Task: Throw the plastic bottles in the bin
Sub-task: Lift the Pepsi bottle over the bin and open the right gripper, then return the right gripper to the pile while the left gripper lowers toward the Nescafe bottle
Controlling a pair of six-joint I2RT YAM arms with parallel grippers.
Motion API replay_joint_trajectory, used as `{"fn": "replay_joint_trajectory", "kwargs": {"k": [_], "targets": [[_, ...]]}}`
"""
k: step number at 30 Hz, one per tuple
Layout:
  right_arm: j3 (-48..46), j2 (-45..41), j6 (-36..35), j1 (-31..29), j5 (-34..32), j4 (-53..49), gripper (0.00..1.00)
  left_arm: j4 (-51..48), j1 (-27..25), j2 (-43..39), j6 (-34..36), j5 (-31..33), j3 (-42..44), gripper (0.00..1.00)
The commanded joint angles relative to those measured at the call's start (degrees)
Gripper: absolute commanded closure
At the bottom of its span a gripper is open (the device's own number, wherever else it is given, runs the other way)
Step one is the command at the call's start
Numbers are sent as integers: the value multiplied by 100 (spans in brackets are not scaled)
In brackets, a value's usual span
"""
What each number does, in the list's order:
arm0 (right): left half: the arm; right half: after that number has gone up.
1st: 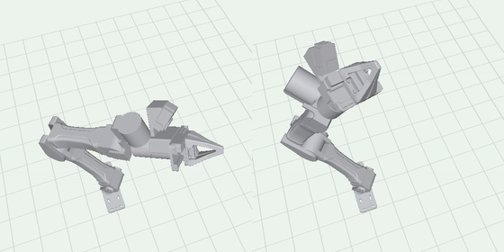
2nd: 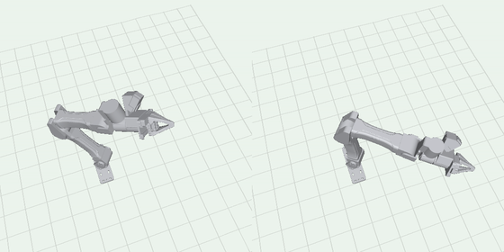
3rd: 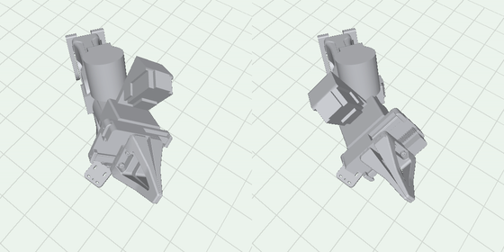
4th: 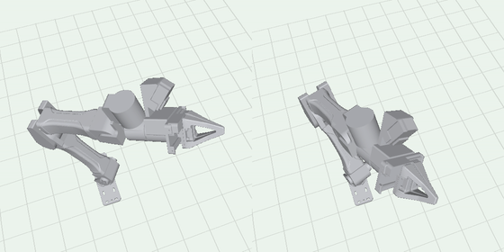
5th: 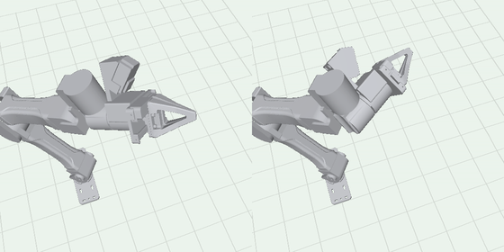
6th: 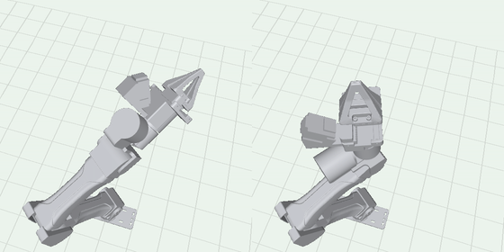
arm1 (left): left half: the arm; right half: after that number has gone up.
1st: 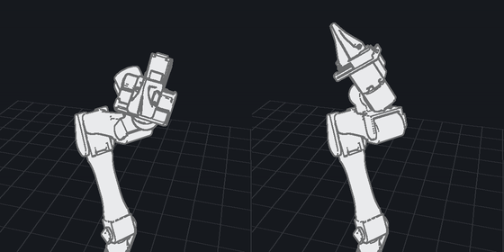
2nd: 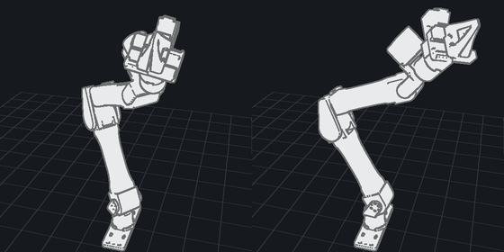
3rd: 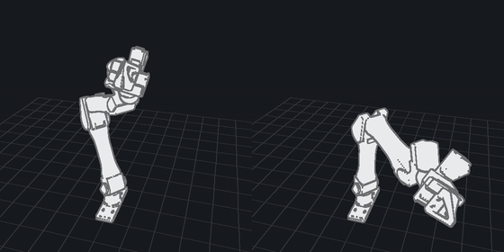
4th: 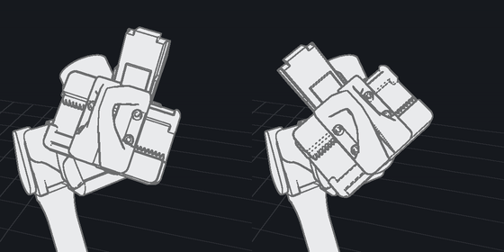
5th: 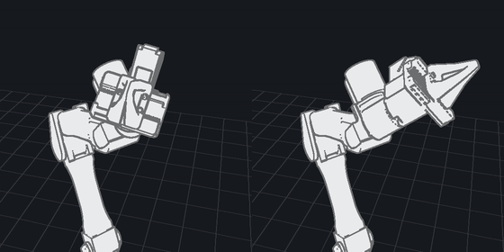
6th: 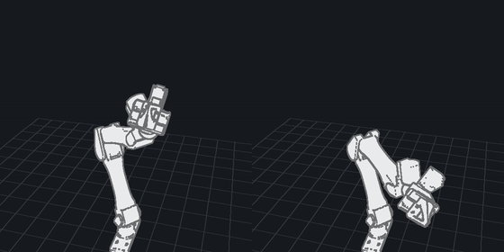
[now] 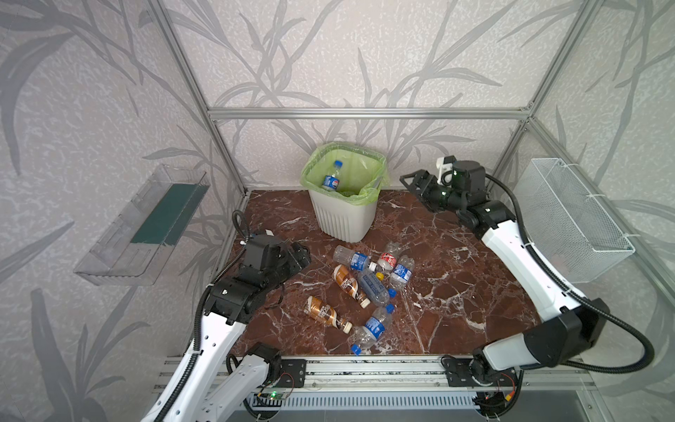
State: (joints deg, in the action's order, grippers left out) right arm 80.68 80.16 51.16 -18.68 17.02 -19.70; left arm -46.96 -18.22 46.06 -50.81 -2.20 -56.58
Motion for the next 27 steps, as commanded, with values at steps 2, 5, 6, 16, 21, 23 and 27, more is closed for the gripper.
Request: {"fn": "replay_joint_trajectory", "kwargs": {"k": [2,5,6,16,21,23,27], "targets": [[-1335,-1154,-114,167,-173,58,16,-144,77,-110,101,94,373,9],[-2333,-1565,-97,180,-176,111,17,-85,90,-182,56,19,593,9],[-2653,-1655,-80,180,-172,133,17,-97,90,-212,53,4,646,9],[-4124,-2166,25,138,-59,167,21,-287,91,-500,-161,-91,1039,10],[-4353,-2233,49,19,-88,150,22,-258,90,-557,-363,-253,1241,13],[-4451,-2242,86,-26,-94,193,22,-198,90,-584,-389,-386,1345,13],[-4577,-2242,165,-107,-112,258,22,-46,86,-632,-707,-674,1621,15]]}}
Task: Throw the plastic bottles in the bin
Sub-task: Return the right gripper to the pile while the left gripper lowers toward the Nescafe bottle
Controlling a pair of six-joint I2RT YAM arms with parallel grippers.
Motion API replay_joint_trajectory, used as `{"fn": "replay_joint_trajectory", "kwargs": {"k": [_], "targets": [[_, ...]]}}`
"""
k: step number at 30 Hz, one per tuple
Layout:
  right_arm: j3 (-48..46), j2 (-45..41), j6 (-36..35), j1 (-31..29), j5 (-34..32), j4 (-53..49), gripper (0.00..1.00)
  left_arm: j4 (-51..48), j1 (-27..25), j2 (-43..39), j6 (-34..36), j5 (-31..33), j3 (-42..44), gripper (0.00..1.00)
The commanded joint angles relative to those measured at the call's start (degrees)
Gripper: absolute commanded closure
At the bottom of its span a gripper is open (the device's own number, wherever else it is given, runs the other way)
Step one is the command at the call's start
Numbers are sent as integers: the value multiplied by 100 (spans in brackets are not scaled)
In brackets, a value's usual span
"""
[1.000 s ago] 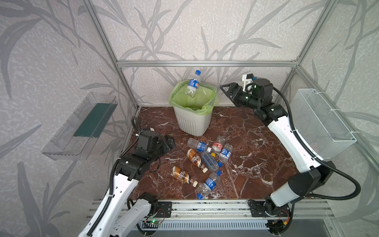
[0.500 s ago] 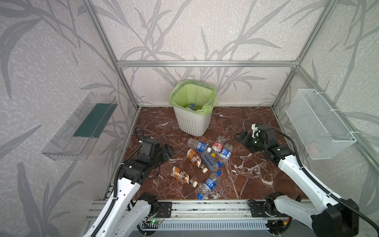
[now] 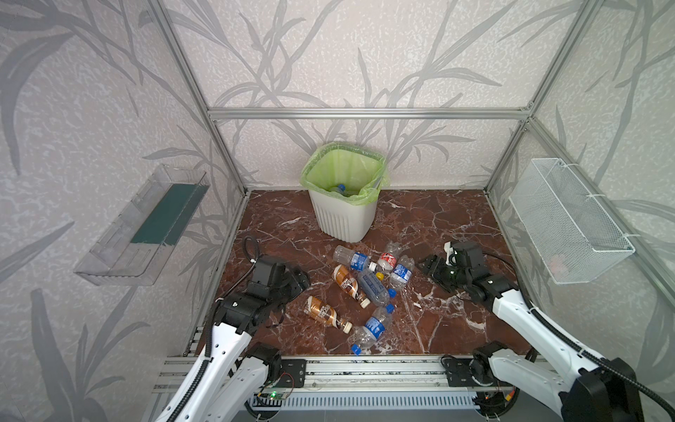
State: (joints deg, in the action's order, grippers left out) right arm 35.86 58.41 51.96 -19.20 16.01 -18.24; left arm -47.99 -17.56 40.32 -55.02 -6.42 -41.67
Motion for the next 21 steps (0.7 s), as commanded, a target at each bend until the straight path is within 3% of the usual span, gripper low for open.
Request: {"fn": "replay_joint_trajectory", "kwargs": {"k": [1,21], "targets": [[-98,-58,70,-72,-17,100,22,38,25,-37,-334,-316,171,15],[-360,21,226,-224,-67,343,22,-80,-79,2,-1457,-588,820,17]]}}
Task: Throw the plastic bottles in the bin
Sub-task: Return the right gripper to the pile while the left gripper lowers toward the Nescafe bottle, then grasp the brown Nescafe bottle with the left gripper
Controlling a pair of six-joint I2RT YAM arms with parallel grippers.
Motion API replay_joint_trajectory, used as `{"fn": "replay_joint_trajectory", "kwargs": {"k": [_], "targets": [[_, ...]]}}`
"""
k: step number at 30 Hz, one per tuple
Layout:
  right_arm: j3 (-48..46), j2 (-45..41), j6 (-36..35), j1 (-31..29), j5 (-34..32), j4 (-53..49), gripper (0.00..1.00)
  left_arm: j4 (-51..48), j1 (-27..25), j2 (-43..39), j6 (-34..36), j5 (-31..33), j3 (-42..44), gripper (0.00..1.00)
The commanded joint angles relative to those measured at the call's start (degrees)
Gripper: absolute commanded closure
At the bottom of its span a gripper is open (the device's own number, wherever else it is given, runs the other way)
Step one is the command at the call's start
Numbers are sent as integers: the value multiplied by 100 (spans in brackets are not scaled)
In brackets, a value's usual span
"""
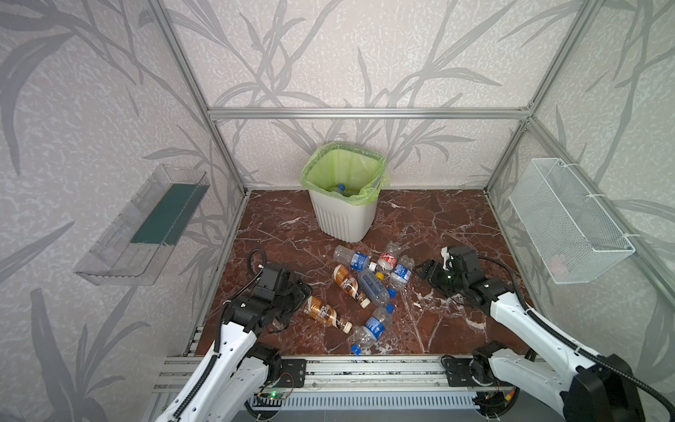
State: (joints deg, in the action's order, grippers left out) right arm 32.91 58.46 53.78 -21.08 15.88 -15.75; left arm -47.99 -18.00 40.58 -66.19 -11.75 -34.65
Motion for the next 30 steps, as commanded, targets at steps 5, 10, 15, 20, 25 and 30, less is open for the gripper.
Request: {"fn": "replay_joint_trajectory", "kwargs": {"k": [5,10,15,20,25,30], "targets": [[-93,25,54,-45,-76,109,22,1,-146,-41,-612,-143,331,17],[-106,69,45,-46,-76,142,22,139,-326,-98,-980,-112,497,16],[-123,87,45,-45,-85,160,22,263,-644,-139,-1410,60,604,16],[-126,96,45,-45,-88,173,22,442,-1091,-34,-1799,318,633,14],[-146,96,41,-45,-94,187,22,719,-1368,120,-2100,480,703,13],[-163,96,37,-46,-85,202,22,990,-1541,264,-2307,568,798,13]]}}
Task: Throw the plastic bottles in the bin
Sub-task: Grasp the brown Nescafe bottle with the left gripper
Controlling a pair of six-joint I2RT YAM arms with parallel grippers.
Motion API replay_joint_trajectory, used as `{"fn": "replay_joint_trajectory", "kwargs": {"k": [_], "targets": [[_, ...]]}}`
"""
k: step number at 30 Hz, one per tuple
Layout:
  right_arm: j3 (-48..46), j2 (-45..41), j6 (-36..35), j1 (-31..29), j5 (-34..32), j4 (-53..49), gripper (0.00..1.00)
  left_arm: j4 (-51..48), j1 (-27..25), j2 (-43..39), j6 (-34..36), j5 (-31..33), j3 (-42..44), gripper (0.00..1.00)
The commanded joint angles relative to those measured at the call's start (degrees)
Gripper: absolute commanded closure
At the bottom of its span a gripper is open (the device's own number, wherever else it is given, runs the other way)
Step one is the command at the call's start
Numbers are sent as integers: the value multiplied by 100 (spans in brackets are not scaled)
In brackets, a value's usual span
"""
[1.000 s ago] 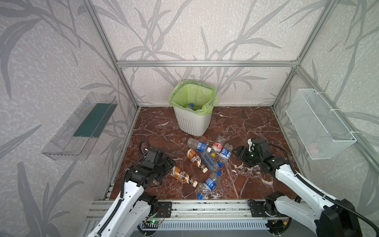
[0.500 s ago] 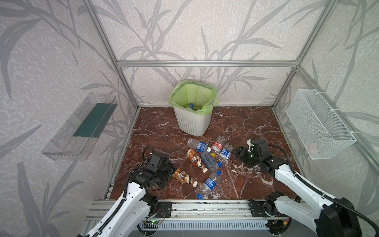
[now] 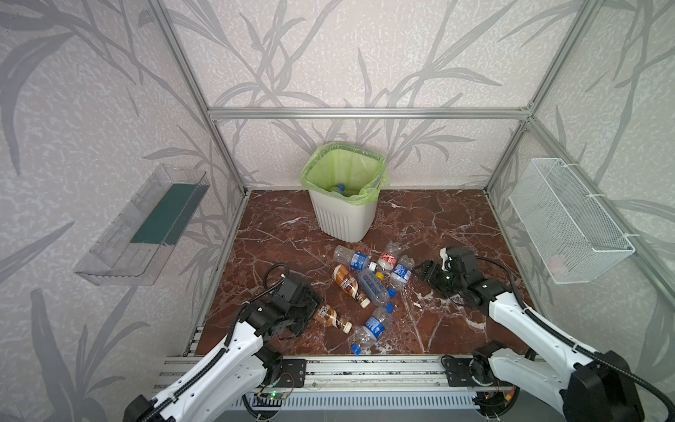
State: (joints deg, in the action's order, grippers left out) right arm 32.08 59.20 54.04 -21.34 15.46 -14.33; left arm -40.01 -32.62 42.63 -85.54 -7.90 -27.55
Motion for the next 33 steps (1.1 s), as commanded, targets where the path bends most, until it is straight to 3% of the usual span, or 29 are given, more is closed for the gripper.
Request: {"fn": "replay_joint_trajectory", "kwargs": {"k": [1,21,33], "targets": [[-89,30,11,-19,-43,65,22,241,-112,106,-397,192,100,13],[-123,136,10,-21,-35,168,24,1079,-394,938,-563,157,381,21],[-123,179,13,-17,-43,203,25,580,-404,695,-492,493,553,34]]}}
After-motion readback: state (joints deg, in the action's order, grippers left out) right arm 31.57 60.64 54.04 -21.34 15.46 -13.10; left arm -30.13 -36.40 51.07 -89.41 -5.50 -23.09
